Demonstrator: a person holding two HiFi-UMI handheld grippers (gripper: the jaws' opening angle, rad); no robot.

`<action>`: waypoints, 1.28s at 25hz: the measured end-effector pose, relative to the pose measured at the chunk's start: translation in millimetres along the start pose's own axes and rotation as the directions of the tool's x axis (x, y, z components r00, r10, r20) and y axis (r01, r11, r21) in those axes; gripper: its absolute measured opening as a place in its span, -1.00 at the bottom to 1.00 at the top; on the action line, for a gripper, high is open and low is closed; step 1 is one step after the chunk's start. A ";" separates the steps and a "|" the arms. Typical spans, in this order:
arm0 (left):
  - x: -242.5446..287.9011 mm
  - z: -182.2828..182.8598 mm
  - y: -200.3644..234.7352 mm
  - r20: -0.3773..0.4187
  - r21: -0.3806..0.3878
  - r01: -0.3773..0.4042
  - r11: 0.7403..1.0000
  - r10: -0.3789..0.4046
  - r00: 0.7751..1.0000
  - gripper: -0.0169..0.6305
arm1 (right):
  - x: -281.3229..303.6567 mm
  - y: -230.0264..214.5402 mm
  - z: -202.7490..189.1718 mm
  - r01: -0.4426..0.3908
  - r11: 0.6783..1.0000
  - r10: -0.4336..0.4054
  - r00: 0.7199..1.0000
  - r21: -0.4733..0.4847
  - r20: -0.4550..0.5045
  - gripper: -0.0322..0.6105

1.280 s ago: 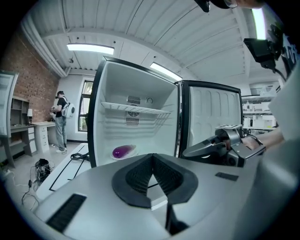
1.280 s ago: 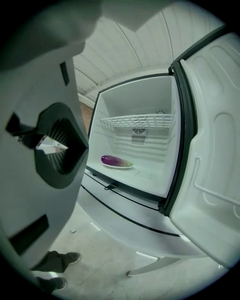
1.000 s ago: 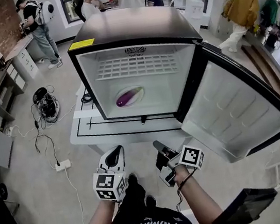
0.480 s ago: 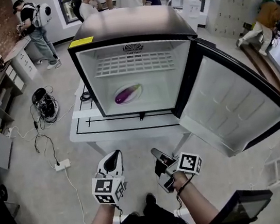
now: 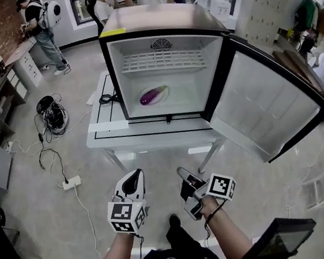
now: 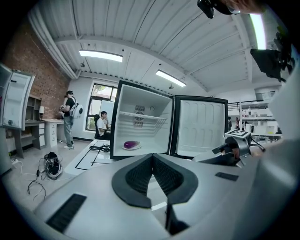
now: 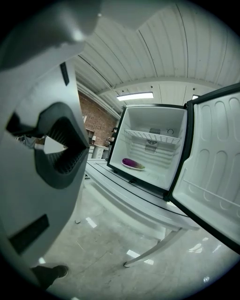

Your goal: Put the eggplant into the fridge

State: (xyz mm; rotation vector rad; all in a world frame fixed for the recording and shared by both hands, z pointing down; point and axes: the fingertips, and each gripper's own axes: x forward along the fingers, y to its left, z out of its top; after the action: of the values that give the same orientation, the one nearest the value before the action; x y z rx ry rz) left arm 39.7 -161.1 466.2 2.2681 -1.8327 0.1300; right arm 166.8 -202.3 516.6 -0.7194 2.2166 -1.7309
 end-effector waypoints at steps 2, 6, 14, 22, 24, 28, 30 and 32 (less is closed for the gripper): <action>-21.4 -4.8 -0.9 0.001 0.001 0.004 1.000 -0.004 1.000 -0.92 | -8.3 4.1 -16.3 -0.004 1.000 0.004 1.000 0.003 0.017 -0.88; -65.3 -20.0 0.1 0.010 -0.002 0.005 1.000 -0.005 1.000 -0.92 | -25.5 8.9 -55.2 -0.013 1.000 0.013 0.999 -0.007 0.035 -0.88; -139.0 -39.5 -15.0 0.026 0.006 0.029 1.000 -0.030 0.999 -0.92 | -69.4 21.6 -115.9 -0.011 1.000 0.012 0.997 -0.019 0.079 -0.88; -199.6 -45.9 -28.6 0.035 0.011 0.062 0.998 -0.062 0.997 -0.92 | -104.0 42.5 -169.9 -0.013 0.999 0.017 0.994 -0.035 0.109 -0.88; -213.7 -48.1 -31.3 0.036 0.008 0.070 0.997 -0.071 0.997 -0.92 | -112.9 47.8 -183.1 -0.009 0.999 0.014 0.993 -0.044 0.113 -0.88; -234.4 -57.0 -42.0 0.033 0.007 0.093 0.996 -0.093 0.995 -0.92 | -133.4 53.1 -203.6 0.005 0.999 0.002 0.992 -0.054 0.126 -0.88; -239.9 -60.9 -47.1 0.030 0.007 0.104 0.995 -0.104 0.994 -0.92 | -141.1 54.3 -208.8 0.010 0.998 -0.001 0.991 -0.067 0.132 -0.88; -244.9 -62.2 -52.3 0.029 0.007 0.115 0.993 -0.116 0.993 -0.92 | -147.5 57.1 -213.6 0.015 0.996 -0.004 0.991 -0.086 0.131 -0.88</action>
State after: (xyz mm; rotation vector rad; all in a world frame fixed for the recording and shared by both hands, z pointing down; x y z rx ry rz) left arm 41.8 97.0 469.8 2.3852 -1.7115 0.0831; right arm 178.3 62.9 503.5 -0.8387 2.2138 -1.5524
